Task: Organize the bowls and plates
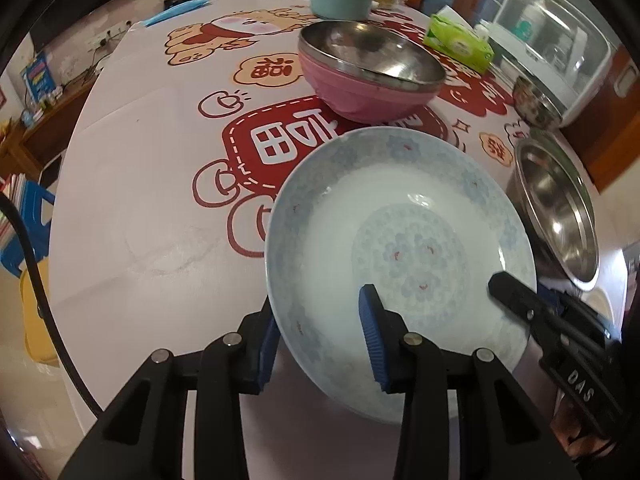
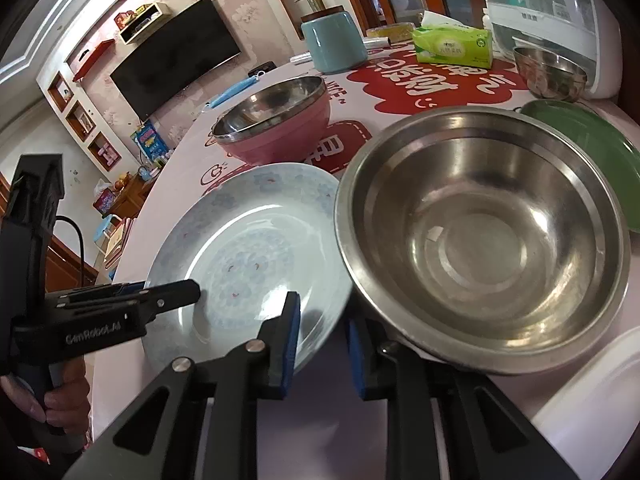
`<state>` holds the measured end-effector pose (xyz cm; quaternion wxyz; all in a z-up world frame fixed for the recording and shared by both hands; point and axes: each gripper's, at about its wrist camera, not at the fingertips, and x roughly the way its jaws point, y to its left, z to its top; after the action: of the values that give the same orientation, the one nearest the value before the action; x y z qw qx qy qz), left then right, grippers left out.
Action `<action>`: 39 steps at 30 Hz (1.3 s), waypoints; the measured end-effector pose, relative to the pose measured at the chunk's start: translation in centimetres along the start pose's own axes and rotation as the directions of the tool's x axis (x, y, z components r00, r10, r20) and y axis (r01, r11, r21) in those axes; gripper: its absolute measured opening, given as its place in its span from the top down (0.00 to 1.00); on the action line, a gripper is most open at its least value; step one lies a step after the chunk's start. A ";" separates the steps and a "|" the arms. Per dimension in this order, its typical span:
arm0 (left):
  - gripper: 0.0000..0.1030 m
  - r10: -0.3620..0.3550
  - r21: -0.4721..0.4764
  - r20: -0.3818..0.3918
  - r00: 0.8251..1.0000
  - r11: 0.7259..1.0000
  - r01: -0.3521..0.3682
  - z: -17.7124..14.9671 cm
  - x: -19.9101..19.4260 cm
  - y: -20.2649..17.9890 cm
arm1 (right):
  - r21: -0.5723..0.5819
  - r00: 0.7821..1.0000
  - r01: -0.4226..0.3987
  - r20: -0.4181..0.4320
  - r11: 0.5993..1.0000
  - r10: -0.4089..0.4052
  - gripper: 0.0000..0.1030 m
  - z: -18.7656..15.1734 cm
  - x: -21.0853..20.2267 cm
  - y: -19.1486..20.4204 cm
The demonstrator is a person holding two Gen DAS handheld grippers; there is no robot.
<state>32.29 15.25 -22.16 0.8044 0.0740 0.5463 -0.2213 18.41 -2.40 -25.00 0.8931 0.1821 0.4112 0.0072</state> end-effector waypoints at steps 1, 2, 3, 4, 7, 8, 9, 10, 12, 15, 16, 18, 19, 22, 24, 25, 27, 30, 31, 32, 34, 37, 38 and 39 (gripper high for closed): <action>0.64 0.004 0.015 0.000 1.000 1.000 -0.004 -0.2 -0.2 -0.1 | 0.004 1.000 -0.003 -0.005 1.000 0.003 0.80 -0.1 0.0 0.0; 0.65 0.006 0.021 -0.002 1.000 1.000 -0.006 -0.3 -0.4 -0.2 | 0.008 1.000 -0.008 -0.010 1.000 0.008 0.81 -0.1 -0.1 0.0; 0.65 0.008 0.025 -0.006 1.000 1.000 -0.008 -0.4 -0.5 -0.1 | 0.010 1.000 -0.014 -0.014 1.000 0.014 0.81 -0.2 -0.1 0.0; 0.65 0.010 0.028 -0.009 1.000 1.000 -0.009 -0.5 -0.7 -0.1 | 0.012 1.000 -0.021 -0.020 1.000 0.021 0.81 -0.2 -0.2 0.0; 0.65 0.016 0.044 -0.013 1.000 0.999 -0.016 -1.0 -1.3 0.0 | 0.007 0.999 -0.035 -0.029 0.999 0.036 0.81 -0.5 -0.4 0.3; 0.65 0.016 0.048 -0.015 1.000 0.999 -0.015 -1.3 -1.6 0.1 | 0.004 0.999 -0.041 -0.032 0.999 0.041 0.81 -0.5 -0.6 0.5; 0.65 0.016 0.052 -0.017 1.000 0.999 -0.015 -1.6 -1.9 0.2 | 0.002 0.998 -0.044 -0.033 0.999 0.044 0.81 -0.6 -0.7 0.6; 0.65 0.016 0.054 -0.019 1.000 0.998 -0.015 -1.7 -2.1 0.3 | -0.001 0.998 -0.050 -0.035 0.999 0.050 0.82 -0.6 -0.9 0.7; 0.65 0.016 0.050 -0.020 1.000 0.999 -0.015 -2.1 -2.9 0.6 | -0.010 0.998 -0.060 -0.035 0.998 0.060 0.82 -0.7 -1.3 1.1; 0.65 0.025 0.048 -0.008 1.000 0.999 -0.024 -2.7 -4.0 0.7 | -0.037 0.997 -0.070 -0.027 0.997 0.069 0.82 -0.8 -2.0 1.7; 0.65 0.024 0.046 -0.007 1.000 0.999 -0.024 -2.9 -4.3 0.7 | -0.044 0.997 -0.072 -0.023 0.996 0.071 0.82 -0.8 -2.2 1.9; 0.65 0.022 0.041 -0.006 1.000 0.999 -0.022 -3.2 -4.8 0.7 | -0.057 0.997 -0.077 -0.013 0.995 0.077 0.82 -0.7 -2.7 2.0; 0.65 0.020 0.041 -0.005 1.000 0.999 -0.020 -3.3 -5.1 0.6 | -0.063 0.997 -0.079 -0.008 0.995 0.079 0.82 -0.8 -3.0 2.2; 0.65 0.020 0.046 0.009 1.000 0.999 -0.020 -3.8 -6.1 0.3 | -0.078 0.996 -0.082 0.009 0.994 0.083 0.82 -0.9 -4.0 2.3; 0.65 0.021 0.057 0.023 1.000 0.998 -0.022 -4.2 -6.8 0.0 | -0.084 0.996 -0.084 0.019 0.993 0.085 0.82 -1.0 -4.6 2.4; 0.65 0.021 0.065 0.030 0.999 0.998 -0.023 -4.4 -7.2 -0.3 | -0.085 0.996 -0.084 0.024 0.993 0.086 0.82 -1.1 -5.0 2.4; 0.65 0.023 0.079 0.041 0.999 0.997 -0.026 -4.7 -7.8 -0.7 | -0.088 0.996 -0.081 0.034 0.993 0.084 0.82 -1.4 -5.8 2.4; 0.65 0.020 0.095 0.056 0.998 0.995 -0.025 -5.1 -8.7 -1.5 | -0.095 0.996 -0.073 0.051 0.993 0.078 0.82 -1.9 -7.1 2.1; 0.65 0.017 0.100 0.061 0.998 0.995 -0.023 -5.3 -9.1 -1.9 | -0.092 0.996 -0.070 0.057 0.993 0.075 0.82 -2.1 -7.7 1.9; 0.65 0.015 0.104 0.063 0.998 0.994 -0.021 -5.5 -9.3 -2.2 | -0.089 0.995 -0.067 0.063 0.994 0.073 0.82 -2.2 -8.1 1.8; 0.65 0.012 0.110 0.068 0.998 0.994 -0.020 -5.8 -9.8 -2.8 | -0.083 0.995 -0.062 0.070 0.995 0.068 0.82 -2.7 -8.9 1.4; 0.65 0.008 0.127 0.077 0.997 0.992 -0.018 -6.5 -10.4 -3.9 | -0.078 0.995 -0.053 0.081 0.996 0.059 0.82 -3.2 -10.0 1.0; 0.65 0.002 0.138 0.078 0.997 0.990 -0.013 -6.7 -10.7 -4.4 | -0.075 0.995 -0.048 0.085 0.996 0.054 0.82 -3.5 -10.5 0.8; 0.65 -0.002 0.147 0.077 0.997 0.989 -0.009 -6.9 -10.9 -4.8 | -0.072 0.995 -0.044 0.087 0.996 0.050 0.82 -3.7 -10.8 0.6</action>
<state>21.02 16.49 -14.38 0.8177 0.1256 0.4968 -0.2624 8.65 -2.44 -19.07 0.9160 0.1606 0.3661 0.0346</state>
